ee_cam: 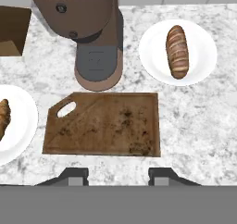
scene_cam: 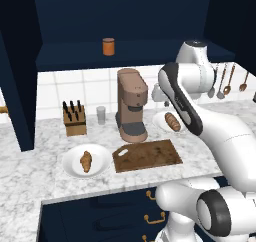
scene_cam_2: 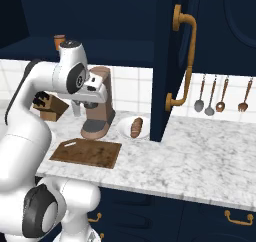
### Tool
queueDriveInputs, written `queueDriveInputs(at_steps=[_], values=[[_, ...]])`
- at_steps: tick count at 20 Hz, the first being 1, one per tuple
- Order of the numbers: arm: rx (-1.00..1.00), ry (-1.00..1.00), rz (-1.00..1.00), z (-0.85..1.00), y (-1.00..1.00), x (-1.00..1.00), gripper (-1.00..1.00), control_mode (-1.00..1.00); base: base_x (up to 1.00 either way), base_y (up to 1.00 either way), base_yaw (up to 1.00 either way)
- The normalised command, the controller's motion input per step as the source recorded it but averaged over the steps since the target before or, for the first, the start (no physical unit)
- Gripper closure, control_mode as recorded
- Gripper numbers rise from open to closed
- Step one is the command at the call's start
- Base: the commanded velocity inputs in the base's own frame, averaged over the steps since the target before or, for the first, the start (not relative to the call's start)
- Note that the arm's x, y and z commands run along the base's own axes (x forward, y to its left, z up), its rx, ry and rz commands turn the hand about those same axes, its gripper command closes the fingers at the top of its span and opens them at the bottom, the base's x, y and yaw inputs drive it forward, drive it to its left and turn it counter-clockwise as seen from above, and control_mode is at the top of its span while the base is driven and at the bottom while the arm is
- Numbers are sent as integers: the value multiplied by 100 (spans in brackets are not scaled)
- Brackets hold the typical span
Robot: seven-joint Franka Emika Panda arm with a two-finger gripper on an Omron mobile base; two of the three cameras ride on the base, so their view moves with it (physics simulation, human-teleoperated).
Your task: From the different types of pastries on the counter, select a croissant and place it on the cutting board. Then retrieve a jar of jam from the cabinet and place it alongside the croissant on the cutting board.
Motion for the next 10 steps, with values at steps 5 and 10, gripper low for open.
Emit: queueDriveInputs(at_steps=[5, 10], values=[[0, -2, 5, 38, 4, 9, -100, -100, 0, 0, 0], [0, -6, 13, 77, 26, 32, -100, -100, 0, 0, 0]])
